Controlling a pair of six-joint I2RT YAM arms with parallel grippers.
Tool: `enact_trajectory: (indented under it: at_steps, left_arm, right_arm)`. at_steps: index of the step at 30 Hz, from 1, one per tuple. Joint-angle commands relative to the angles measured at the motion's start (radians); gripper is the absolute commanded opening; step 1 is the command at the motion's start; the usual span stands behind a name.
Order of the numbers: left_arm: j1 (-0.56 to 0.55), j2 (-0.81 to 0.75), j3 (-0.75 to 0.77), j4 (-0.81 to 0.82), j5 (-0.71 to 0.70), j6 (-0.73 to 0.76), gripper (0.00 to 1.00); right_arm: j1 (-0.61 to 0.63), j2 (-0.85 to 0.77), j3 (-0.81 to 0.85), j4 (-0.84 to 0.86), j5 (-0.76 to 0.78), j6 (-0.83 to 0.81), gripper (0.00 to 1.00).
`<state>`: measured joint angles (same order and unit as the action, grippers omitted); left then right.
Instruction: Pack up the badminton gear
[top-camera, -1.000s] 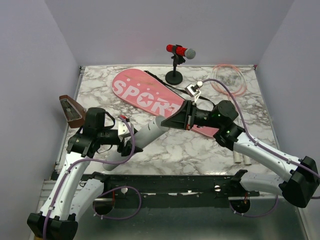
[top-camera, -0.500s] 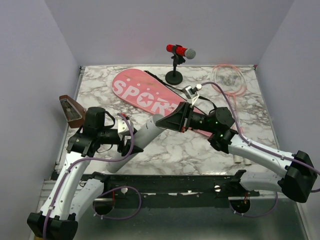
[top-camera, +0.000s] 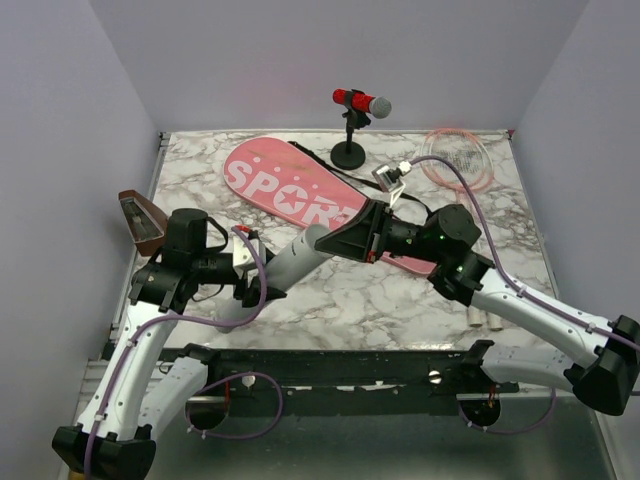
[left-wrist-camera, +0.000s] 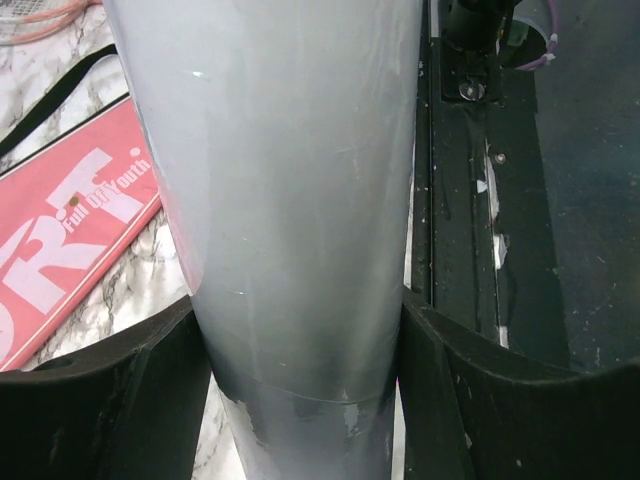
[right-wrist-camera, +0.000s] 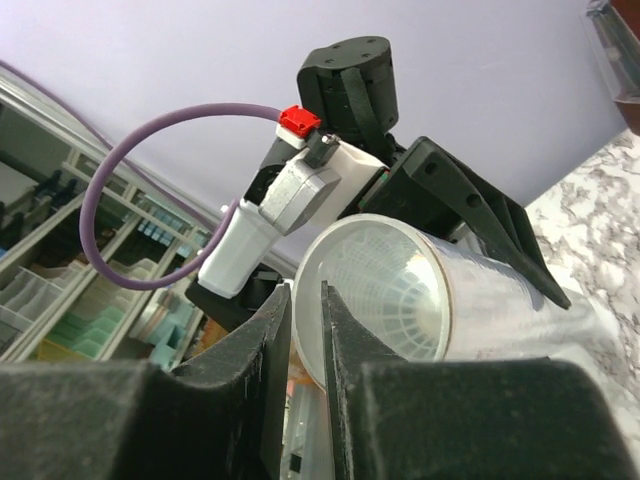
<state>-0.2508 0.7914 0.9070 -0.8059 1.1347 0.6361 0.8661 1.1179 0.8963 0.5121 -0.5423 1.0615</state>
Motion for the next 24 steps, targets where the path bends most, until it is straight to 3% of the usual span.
enact_trajectory:
  at_steps: [1, 13, 24]
  left_arm:
    - [-0.004, -0.021, 0.023, 0.039, 0.066, 0.04, 0.37]
    - [-0.004, -0.035, 0.013, 0.005, 0.059, 0.082, 0.37]
    - [-0.002, -0.031, 0.029, 0.017, 0.051, 0.068, 0.37]
  right_arm:
    - [-0.012, -0.024, 0.045, -0.178, 0.018, -0.095, 0.27]
    - [-0.022, -0.038, 0.072, -0.207, 0.145, -0.133, 0.26]
    - [-0.024, 0.063, 0.01, -0.133, 0.039, -0.072, 0.23]
